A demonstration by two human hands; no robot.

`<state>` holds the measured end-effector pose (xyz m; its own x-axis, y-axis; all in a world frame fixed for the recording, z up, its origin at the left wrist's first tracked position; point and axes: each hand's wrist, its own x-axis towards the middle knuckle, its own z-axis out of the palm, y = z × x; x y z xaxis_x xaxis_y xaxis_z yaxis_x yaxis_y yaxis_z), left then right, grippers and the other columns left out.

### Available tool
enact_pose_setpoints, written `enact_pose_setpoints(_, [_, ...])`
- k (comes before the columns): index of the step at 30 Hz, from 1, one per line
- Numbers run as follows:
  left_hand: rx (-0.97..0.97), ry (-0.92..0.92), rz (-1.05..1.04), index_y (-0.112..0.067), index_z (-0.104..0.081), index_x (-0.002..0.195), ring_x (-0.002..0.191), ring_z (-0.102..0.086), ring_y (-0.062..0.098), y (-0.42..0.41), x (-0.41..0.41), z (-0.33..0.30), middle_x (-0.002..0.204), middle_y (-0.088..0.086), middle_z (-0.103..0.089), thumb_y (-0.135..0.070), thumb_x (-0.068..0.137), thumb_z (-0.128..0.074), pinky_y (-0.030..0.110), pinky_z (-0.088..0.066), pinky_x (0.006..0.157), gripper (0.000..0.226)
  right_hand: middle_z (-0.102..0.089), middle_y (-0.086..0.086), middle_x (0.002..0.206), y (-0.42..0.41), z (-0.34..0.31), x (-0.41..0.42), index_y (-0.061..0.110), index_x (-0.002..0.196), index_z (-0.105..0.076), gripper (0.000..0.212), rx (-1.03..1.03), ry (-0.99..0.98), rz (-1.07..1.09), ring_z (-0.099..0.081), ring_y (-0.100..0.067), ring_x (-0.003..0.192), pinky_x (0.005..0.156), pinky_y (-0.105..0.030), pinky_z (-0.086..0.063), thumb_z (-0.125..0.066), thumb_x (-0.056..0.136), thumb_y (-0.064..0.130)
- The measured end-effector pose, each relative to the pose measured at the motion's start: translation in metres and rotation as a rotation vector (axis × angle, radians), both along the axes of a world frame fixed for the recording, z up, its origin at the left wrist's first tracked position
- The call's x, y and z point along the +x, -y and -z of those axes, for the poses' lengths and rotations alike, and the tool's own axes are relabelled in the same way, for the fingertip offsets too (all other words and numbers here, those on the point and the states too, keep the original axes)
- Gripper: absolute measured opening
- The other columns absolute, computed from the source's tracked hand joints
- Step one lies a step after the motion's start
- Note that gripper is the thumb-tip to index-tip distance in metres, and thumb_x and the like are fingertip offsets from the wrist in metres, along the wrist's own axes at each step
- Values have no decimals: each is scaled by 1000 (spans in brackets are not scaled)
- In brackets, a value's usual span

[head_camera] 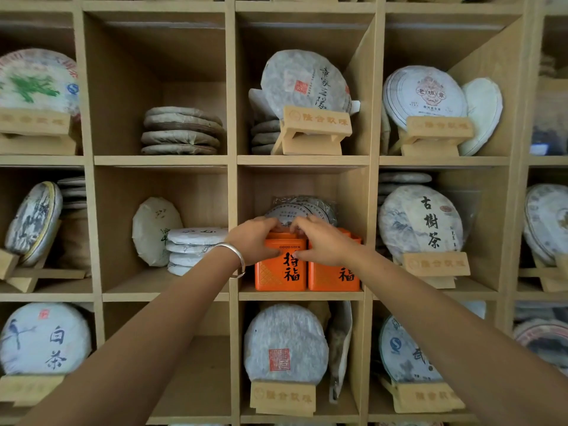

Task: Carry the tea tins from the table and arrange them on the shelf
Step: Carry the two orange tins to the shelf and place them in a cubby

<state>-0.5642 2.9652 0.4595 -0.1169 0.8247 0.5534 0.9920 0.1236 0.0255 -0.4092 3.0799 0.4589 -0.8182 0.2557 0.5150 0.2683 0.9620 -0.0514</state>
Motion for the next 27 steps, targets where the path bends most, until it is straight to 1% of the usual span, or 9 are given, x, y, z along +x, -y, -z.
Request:
enact_pose_setpoints(3, [-7, -15, 17, -23, -46, 129, 111, -53, 23, -1, 2, 0, 121, 5, -57, -36, 78, -71, 34, -46, 90, 58, -47, -1, 120, -5, -2, 14, 25, 122, -45, 53, -30, -64, 23, -52, -15, 108, 90, -37, -48, -71, 80, 42])
enact_pose_setpoints(6, [14, 1, 62, -26, -43, 134, 118, -49, 24, -6, 10, 0, 128, 5, -53, -37, 78, -70, 41, -45, 98, 63, -47, 3, 116, -16, -5, 35, 28, 118, -46, 49, 74, -36, 86, -49, -9, 100, 80, -33, -48, -64, 79, 52])
enact_pose_setpoints(8, [8, 23, 101, -26, -50, 128, 116, -51, 22, -13, 17, 0, 126, 3, -54, -33, 80, -69, 39, -45, 98, 52, -47, 3, 112, -23, -7, 48, 27, 115, -46, 43, 153, 1, 119, -48, -10, 96, 74, -30, -45, -63, 80, 47])
enact_pose_setpoints(10, [-7, 11, 107, -26, -57, 121, 111, -53, 22, -19, 22, 1, 119, 4, -56, -30, 82, -69, 30, -43, 93, 41, -48, 2, 108, -27, -7, 58, 25, 112, -49, 35, 179, 26, 128, -50, -12, 95, 73, -30, -45, -63, 82, 38])
enact_pose_setpoints(12, [-9, 8, 89, -26, -61, 116, 108, -53, 23, -22, 25, 2, 115, 5, -56, -30, 83, -68, 30, -40, 90, 34, -51, 2, 104, -30, -6, 64, 24, 105, -55, 24, 163, 24, 106, -52, -14, 95, 75, -30, -46, -63, 84, 31])
enact_pose_setpoints(14, [-12, 22, 76, -26, -62, 115, 108, -52, 23, -23, 27, 3, 115, 6, -55, -29, 84, -68, 33, -42, 92, 31, -54, 2, 101, -31, -5, 64, 22, 101, -59, 16, 121, -6, 76, -52, -14, 95, 77, -29, -45, -63, 85, 26])
enact_pose_setpoints(17, [-38, 41, 69, -28, -62, 113, 108, -51, 23, -21, 29, 2, 116, 5, -53, -29, 85, -67, 38, -46, 94, 28, -55, 4, 96, -33, -4, 60, 21, 102, -64, 15, 119, 0, 85, -49, -14, 95, 82, -32, -44, -62, 88, 25])
enact_pose_setpoints(21, [-49, 52, 57, -29, -61, 110, 109, -51, 23, -19, 32, 1, 116, 4, -53, -29, 85, -66, 42, -47, 95, 25, -53, 6, 91, -36, -4, 57, 21, 99, -64, 11, 135, 11, 87, -44, -13, 92, 83, -33, -42, -61, 88, 24])
enact_pose_setpoints(27, [-38, 56, 59, -27, -63, 111, 108, -51, 22, -17, 35, 1, 115, 5, -54, -26, 85, -67, 38, -45, 96, 26, -51, 7, 91, -39, -2, 57, 22, 100, -63, 10, 141, 5, 72, -42, -11, 93, 81, -32, -40, -61, 90, 24])
